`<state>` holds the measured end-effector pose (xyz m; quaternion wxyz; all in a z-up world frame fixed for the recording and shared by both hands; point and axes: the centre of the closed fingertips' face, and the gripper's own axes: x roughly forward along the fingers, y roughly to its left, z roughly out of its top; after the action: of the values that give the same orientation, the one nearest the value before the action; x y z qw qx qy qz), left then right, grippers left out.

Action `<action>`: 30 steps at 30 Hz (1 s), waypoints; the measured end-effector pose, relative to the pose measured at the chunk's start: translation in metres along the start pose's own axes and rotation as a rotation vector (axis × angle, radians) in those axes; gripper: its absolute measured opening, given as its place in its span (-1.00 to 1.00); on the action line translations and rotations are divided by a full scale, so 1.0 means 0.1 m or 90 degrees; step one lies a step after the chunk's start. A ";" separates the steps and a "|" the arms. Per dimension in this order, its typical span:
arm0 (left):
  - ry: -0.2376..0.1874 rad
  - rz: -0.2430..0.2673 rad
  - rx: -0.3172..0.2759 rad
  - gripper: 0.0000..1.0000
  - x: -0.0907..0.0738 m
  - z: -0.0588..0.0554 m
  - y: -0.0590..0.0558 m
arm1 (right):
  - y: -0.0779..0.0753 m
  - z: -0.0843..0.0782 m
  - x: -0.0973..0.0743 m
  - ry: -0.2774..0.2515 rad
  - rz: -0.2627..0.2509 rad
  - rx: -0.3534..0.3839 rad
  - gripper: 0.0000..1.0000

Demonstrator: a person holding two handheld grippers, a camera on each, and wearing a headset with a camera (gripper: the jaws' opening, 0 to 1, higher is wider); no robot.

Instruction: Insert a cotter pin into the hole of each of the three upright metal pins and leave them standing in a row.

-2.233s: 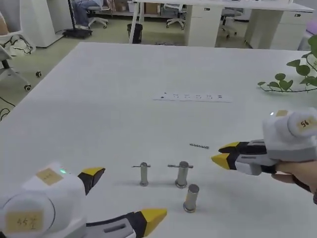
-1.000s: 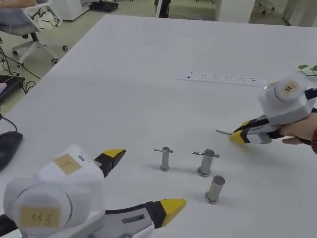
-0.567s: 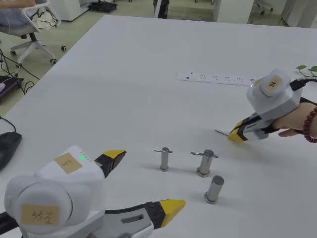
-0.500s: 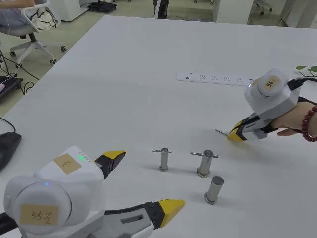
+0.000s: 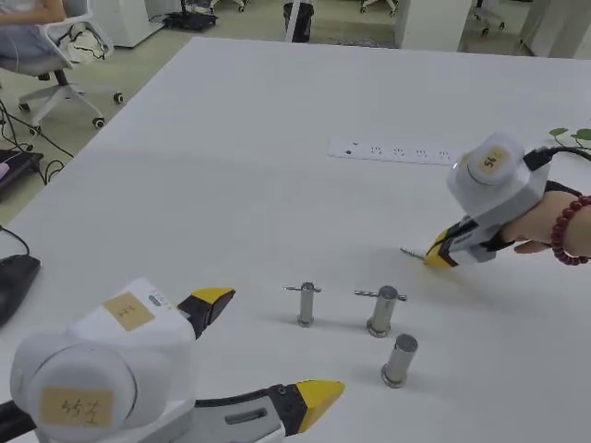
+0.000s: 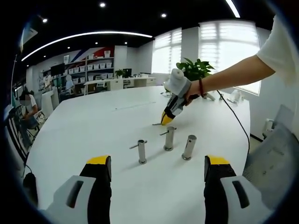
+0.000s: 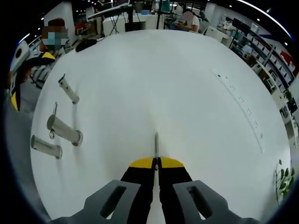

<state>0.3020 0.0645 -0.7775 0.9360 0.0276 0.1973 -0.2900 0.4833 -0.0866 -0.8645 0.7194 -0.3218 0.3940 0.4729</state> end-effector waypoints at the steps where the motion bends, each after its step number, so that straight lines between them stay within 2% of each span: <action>1: 0.000 -0.002 0.000 0.63 0.00 0.00 0.00 | 0.00 0.00 0.00 0.000 0.000 -0.001 -0.95; 10: -0.005 -0.003 -0.004 0.63 0.00 0.04 0.02 | 0.02 0.02 -0.02 0.003 -0.008 -0.012 -0.96; 16: -0.005 -0.005 0.001 0.63 -0.01 0.05 0.01 | -0.04 0.05 -0.06 0.001 -0.016 -0.018 -0.96; 25: -0.008 -0.017 0.006 0.62 -0.02 0.11 -0.01 | 0.06 0.11 -0.23 -0.008 -0.029 -0.042 -0.96; 30: -0.007 -0.018 0.010 0.60 -0.03 0.14 -0.02 | 0.15 0.19 -0.36 -0.025 -0.033 -0.055 -0.96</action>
<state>0.3042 0.0621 -0.7631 0.9326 0.0305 0.1903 -0.3052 0.4654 -0.0814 -0.8252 0.7247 -0.3532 0.3503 0.4767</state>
